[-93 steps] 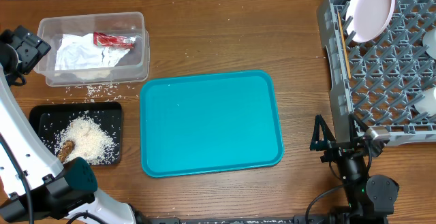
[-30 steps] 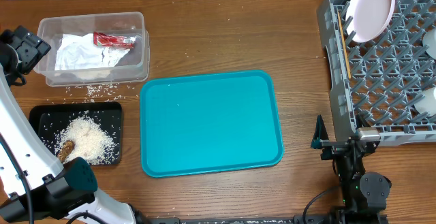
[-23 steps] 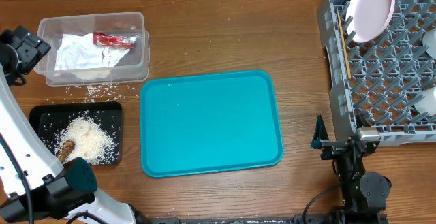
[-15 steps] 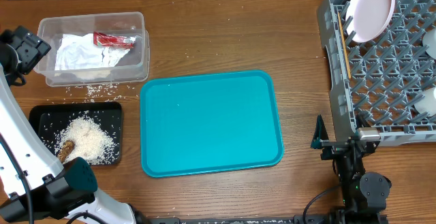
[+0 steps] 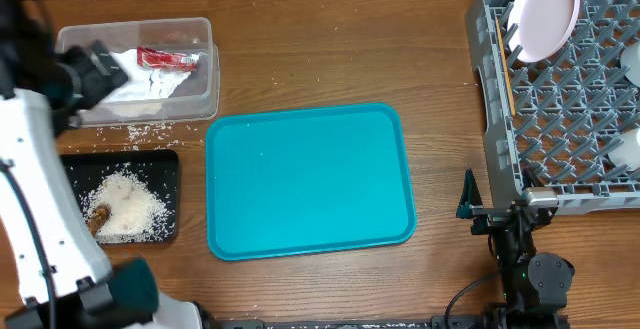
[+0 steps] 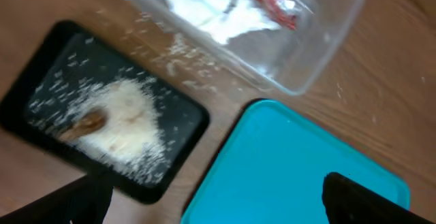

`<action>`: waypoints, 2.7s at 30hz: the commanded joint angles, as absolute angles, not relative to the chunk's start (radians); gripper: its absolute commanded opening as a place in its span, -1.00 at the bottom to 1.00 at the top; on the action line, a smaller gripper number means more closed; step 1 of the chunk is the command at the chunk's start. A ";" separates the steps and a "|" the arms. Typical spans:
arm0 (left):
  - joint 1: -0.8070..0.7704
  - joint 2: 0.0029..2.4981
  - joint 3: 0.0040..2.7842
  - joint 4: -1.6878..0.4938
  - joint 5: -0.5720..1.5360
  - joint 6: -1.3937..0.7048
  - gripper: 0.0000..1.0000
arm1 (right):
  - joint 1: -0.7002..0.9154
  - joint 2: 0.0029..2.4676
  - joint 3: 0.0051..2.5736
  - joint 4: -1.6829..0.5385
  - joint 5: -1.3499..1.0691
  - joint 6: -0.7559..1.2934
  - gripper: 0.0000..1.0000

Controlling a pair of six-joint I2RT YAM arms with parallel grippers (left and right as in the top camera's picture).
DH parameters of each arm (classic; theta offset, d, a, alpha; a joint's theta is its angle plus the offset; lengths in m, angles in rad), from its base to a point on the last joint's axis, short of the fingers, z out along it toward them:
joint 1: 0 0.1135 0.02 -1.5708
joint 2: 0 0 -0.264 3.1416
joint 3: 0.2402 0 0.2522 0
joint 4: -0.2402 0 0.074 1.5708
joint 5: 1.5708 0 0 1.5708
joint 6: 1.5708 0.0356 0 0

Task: Sort waste into correct bins and load items into the dishwasher

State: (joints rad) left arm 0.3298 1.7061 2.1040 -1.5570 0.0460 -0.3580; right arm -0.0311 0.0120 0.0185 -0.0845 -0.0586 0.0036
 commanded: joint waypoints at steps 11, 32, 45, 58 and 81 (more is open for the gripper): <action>0.015 1.189 1.124 -0.834 0.072 -0.222 1.00 | -0.029 0.003 0.008 -0.081 -0.046 -0.001 1.00; 0.012 0.654 0.445 -0.477 0.111 -0.056 0.99 | -0.029 0.003 0.008 -0.081 -0.045 -0.001 1.00; 0.012 0.424 0.205 -0.189 0.170 -0.055 1.00 | -0.029 0.003 0.008 -0.081 -0.046 -0.001 1.00; 0.012 0.238 0.028 0.028 0.150 -0.078 1.00 | -0.029 0.003 0.008 -0.081 -0.046 -0.001 1.00; 0.012 0.003 0.004 -0.075 0.041 -0.063 1.00 | -0.029 0.003 0.008 -0.081 -0.046 -0.001 1.00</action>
